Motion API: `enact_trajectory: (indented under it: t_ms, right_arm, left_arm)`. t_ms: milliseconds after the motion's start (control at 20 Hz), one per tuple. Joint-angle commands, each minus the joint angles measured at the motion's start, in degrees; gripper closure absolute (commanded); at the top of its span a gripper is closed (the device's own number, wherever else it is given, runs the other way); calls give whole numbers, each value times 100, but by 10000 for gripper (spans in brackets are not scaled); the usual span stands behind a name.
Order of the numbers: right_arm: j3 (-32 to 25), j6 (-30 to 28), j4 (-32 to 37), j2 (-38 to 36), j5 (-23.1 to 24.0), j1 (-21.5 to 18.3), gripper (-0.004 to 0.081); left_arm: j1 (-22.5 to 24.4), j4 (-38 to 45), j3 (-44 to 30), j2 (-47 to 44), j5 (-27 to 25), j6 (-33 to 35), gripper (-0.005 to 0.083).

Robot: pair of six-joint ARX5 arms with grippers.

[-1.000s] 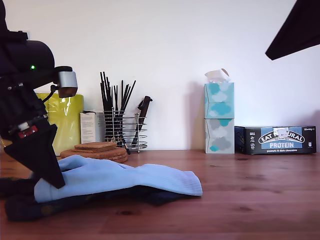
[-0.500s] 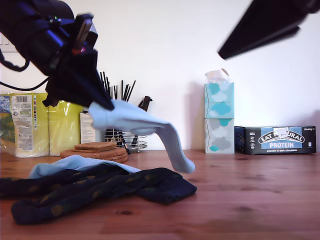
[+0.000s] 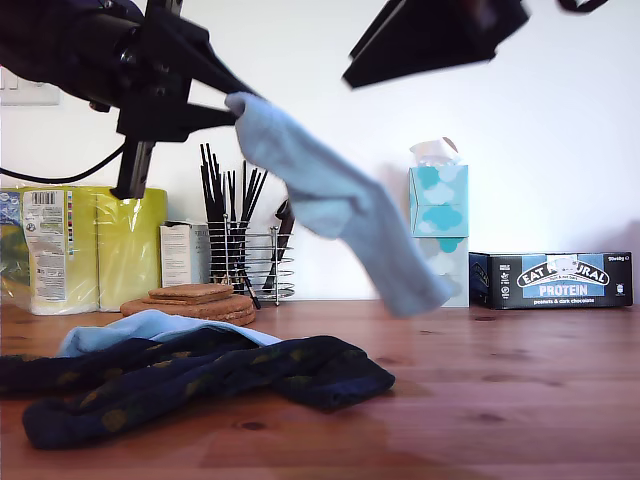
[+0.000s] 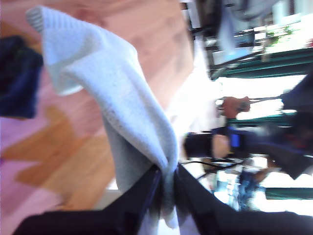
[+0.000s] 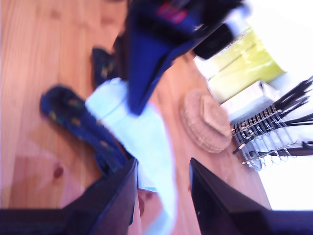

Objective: Pair up the socks based on colour and pattern, by placing each sock on top of its pair

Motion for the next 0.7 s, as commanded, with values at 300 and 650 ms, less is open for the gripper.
enact_trajectory:
  t_ms: [300, 650]
  right_arm:
    - [-24, -485, 800, 704, 503, 319, 458]
    - [39, -581, 1038, 831, 693, 391, 783]
  left_arm:
    - [-87, 382, -46, -13, 516, -328, 794]
    - [-330, 584, -46, -13, 531, -315, 775]
